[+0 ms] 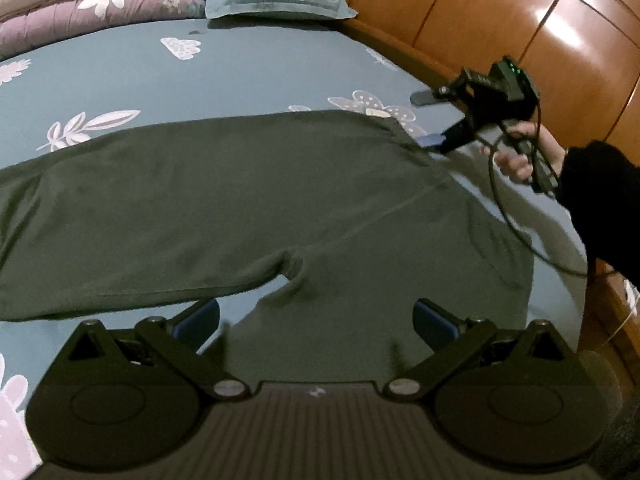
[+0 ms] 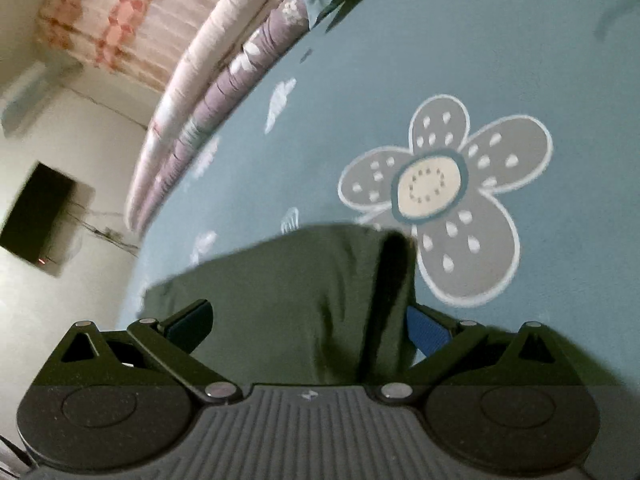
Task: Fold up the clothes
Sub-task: 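Lower the right tool onto the waistband edge and close it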
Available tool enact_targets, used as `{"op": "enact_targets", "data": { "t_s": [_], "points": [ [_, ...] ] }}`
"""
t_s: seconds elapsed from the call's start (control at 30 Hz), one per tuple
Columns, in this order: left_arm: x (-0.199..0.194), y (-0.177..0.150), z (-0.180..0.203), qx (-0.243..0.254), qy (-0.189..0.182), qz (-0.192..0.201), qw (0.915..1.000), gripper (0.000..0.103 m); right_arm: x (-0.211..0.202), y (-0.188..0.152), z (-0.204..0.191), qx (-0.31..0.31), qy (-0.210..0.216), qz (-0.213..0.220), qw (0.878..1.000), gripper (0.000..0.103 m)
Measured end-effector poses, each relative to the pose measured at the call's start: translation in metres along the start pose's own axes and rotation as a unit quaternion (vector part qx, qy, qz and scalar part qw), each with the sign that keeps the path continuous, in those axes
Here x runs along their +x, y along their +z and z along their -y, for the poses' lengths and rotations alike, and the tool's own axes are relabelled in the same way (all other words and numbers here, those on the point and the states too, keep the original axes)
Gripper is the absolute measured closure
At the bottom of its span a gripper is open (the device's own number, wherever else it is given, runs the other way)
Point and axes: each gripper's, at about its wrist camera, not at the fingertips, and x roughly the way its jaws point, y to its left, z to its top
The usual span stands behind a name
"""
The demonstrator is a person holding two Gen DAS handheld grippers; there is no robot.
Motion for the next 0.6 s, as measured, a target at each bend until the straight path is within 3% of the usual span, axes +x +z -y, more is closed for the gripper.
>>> {"op": "enact_targets", "data": {
  "t_s": [0.27, 0.43, 0.6],
  "points": [
    [-0.001, 0.000, 0.000, -0.005, -0.006, 0.001, 1.0000, 0.001, 0.025, 0.023, -0.005, -0.003, 0.005, -0.003, 1.000, 0.000],
    [-0.003, -0.002, -0.005, -0.011, -0.011, 0.003, 0.9999, 0.001, 0.014, 0.004, -0.009, -0.020, 0.020, -0.047, 0.998, 0.000],
    [-0.003, -0.002, -0.003, -0.005, -0.030, 0.004, 0.9995, 0.001, 0.023, 0.007, -0.013, -0.028, 0.023, -0.043, 0.998, 0.000]
  ]
}}
